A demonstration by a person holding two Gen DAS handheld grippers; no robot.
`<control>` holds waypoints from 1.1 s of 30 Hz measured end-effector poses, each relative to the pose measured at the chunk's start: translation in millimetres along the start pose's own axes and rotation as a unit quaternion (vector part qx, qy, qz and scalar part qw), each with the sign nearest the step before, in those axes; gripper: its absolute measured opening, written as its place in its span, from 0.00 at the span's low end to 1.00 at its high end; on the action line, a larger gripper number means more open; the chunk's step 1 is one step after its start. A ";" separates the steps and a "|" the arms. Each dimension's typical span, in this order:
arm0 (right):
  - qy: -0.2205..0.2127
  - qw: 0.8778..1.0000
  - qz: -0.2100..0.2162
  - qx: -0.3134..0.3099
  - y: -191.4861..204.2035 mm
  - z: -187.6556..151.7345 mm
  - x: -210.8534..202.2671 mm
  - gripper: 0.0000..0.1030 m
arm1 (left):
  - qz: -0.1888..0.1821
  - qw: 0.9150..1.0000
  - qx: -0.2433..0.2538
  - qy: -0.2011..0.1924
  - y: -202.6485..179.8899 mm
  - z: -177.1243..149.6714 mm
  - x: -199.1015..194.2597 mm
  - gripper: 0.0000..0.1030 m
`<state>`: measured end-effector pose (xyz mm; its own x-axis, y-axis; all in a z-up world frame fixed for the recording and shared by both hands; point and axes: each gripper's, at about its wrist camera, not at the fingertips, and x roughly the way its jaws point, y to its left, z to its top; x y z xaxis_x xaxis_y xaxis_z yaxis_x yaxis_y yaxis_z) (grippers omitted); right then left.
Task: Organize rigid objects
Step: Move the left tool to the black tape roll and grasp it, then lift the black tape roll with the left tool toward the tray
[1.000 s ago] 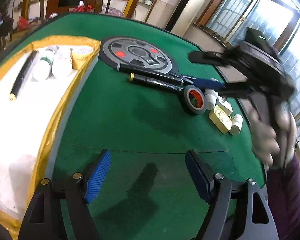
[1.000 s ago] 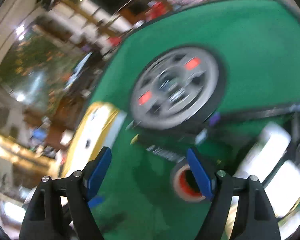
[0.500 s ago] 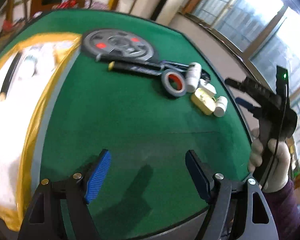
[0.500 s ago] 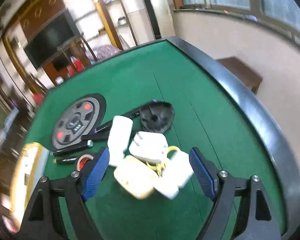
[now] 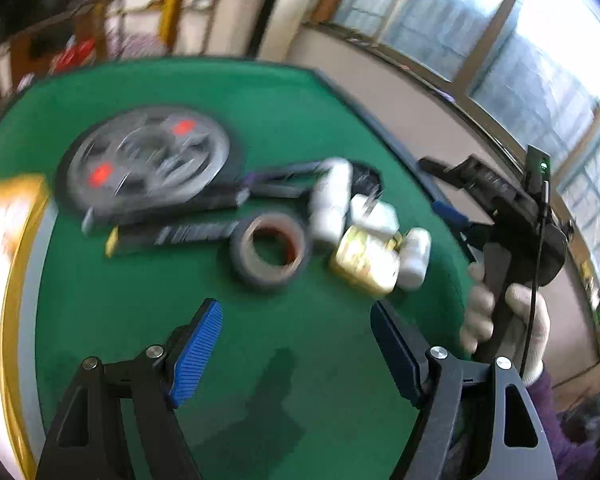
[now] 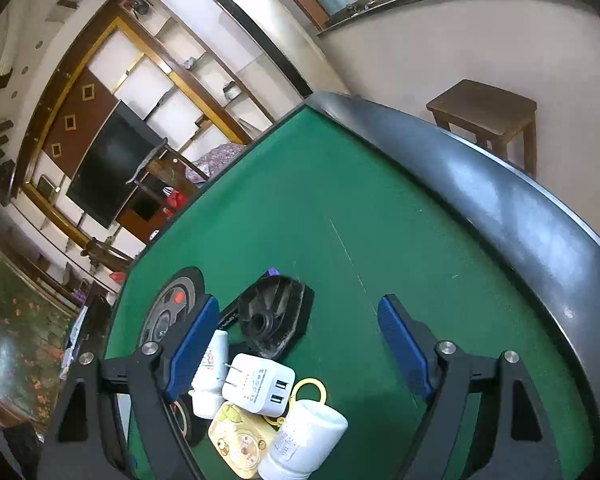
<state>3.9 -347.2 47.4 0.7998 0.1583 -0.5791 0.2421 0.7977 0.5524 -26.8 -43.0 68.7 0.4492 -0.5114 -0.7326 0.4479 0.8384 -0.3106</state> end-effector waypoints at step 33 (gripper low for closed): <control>-0.004 0.996 -0.077 -0.048 12.2 -9.4 14.9 0.79 | 0.053 0.995 0.069 0.047 7.2 -47.9 -33.4 0.60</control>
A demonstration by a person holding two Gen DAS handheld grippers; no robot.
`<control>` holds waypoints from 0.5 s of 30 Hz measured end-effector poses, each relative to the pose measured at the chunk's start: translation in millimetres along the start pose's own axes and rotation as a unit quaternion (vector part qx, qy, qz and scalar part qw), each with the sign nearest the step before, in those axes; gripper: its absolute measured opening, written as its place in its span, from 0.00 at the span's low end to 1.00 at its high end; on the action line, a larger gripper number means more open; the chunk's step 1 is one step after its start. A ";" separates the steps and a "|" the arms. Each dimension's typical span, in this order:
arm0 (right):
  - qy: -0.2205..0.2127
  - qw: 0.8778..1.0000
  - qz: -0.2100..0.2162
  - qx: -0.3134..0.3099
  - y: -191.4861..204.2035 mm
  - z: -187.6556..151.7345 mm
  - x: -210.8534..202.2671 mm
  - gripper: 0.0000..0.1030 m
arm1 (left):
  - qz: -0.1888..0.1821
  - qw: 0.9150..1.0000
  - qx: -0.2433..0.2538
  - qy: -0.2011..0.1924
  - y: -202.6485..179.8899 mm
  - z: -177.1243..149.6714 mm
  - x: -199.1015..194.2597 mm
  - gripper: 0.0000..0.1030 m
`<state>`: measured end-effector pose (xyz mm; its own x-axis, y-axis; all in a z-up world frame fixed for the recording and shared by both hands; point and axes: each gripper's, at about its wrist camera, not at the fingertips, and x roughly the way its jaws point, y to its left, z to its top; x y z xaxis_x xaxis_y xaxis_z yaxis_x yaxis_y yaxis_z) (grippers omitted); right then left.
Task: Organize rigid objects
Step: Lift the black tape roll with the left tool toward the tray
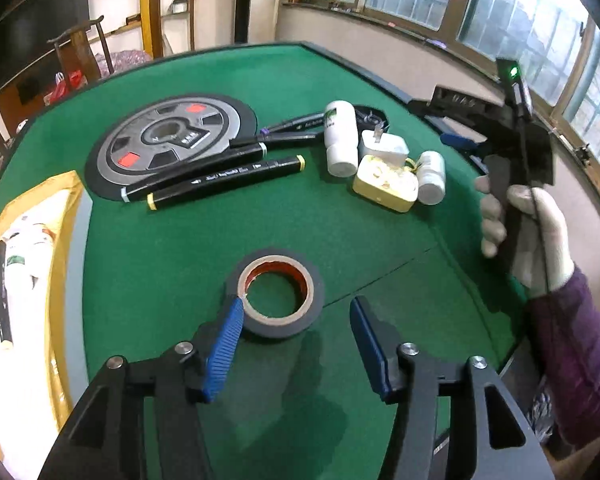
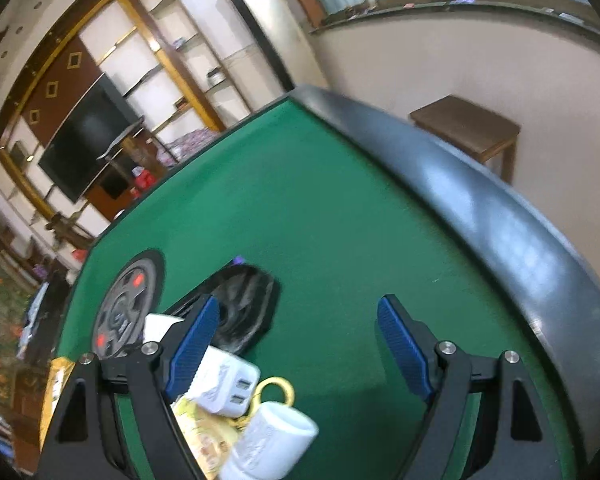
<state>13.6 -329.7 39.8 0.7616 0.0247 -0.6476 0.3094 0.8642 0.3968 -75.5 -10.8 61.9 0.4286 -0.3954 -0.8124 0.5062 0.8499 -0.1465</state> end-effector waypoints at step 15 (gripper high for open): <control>0.028 0.999 -0.029 -0.036 6.1 -16.5 -62.4 0.79 | -0.011 0.999 -0.021 -0.036 15.8 3.6 32.7 0.63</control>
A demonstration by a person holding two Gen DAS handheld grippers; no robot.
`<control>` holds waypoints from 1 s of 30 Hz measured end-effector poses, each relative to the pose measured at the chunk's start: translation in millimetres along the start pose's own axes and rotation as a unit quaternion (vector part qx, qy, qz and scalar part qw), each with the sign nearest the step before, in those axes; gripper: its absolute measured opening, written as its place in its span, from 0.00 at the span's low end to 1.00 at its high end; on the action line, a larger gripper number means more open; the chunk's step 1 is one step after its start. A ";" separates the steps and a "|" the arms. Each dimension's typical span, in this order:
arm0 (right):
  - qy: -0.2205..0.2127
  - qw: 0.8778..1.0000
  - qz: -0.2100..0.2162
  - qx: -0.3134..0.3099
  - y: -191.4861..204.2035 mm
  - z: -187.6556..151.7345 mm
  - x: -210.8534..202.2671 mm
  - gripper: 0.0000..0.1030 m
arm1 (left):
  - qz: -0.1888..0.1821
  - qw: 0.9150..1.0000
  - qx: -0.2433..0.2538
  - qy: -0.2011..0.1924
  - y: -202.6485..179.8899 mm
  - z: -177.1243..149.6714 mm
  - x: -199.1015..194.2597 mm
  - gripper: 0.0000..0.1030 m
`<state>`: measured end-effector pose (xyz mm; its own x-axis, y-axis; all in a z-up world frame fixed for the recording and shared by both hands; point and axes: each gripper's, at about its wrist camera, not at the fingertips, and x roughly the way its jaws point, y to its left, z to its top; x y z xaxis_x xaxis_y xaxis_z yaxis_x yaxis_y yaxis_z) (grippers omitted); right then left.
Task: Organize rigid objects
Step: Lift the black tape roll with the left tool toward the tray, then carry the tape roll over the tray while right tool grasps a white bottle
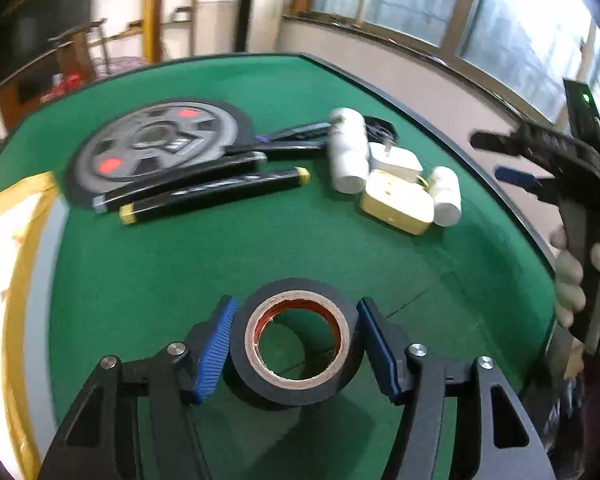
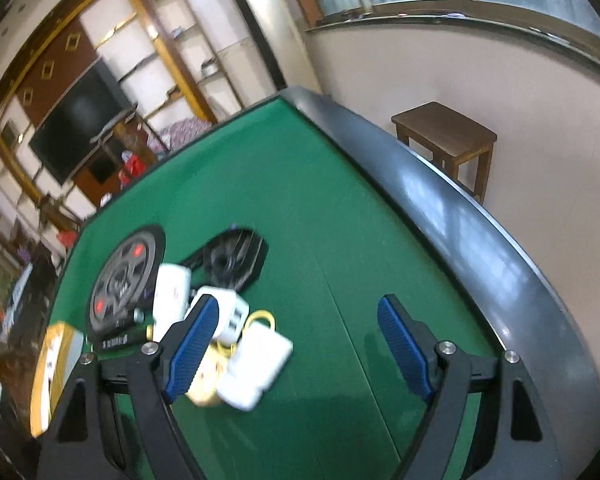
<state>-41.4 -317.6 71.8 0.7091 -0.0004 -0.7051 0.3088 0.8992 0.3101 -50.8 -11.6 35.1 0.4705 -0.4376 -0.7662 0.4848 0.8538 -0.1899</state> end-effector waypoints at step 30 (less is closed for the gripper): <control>0.091 0.984 -0.013 -0.152 144.4 4.6 85.8 0.37 | 0.028 0.978 -0.177 -0.111 140.9 -73.9 -145.1 0.63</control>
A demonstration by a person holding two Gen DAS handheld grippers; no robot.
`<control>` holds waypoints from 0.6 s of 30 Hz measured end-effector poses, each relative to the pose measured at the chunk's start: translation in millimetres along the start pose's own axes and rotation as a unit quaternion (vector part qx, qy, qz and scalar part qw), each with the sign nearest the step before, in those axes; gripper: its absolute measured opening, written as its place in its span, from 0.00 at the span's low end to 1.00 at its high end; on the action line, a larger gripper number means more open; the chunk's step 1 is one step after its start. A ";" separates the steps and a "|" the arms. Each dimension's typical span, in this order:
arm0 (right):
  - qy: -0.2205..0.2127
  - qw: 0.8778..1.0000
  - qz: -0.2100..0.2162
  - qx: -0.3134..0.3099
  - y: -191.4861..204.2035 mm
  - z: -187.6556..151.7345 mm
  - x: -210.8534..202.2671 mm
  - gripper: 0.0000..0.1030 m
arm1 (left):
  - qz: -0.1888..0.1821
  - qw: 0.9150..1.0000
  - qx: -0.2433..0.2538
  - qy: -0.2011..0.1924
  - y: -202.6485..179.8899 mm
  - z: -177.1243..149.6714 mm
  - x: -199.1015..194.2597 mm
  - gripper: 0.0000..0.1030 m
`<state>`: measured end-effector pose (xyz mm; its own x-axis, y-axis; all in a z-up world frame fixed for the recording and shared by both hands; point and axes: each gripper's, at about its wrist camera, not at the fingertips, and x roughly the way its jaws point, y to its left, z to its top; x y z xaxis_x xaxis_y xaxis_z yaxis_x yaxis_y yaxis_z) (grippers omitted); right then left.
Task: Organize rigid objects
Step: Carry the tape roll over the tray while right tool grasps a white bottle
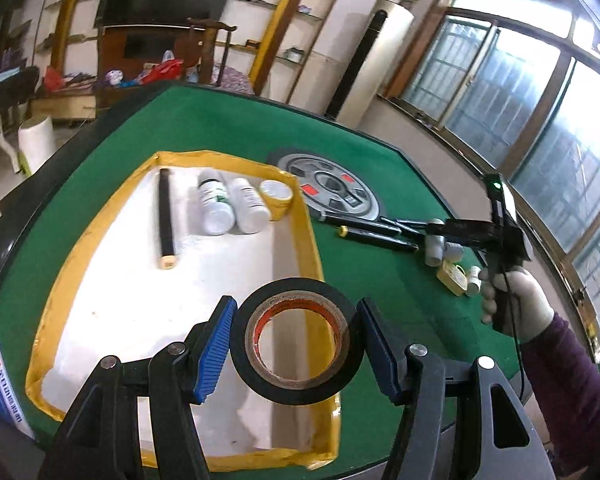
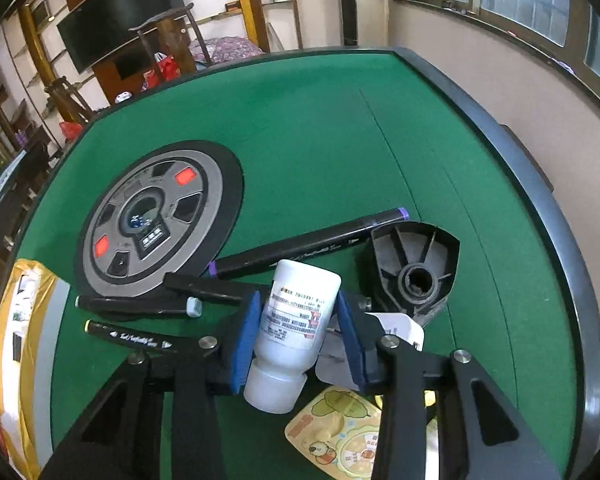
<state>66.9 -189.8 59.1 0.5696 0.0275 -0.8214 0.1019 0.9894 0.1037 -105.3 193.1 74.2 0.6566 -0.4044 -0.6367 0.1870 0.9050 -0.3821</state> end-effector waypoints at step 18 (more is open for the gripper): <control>-0.049 0.976 0.207 -0.036 70.1 -33.1 -93.1 0.34 | 0.101 0.994 -0.023 0.028 66.8 38.8 26.6 0.63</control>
<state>-6.0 -118.3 124.3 0.6256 0.4170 -0.6593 -0.2094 0.9039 0.3730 -46.9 247.9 57.7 0.6359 -0.2219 -0.7391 0.0210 0.9624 -0.2708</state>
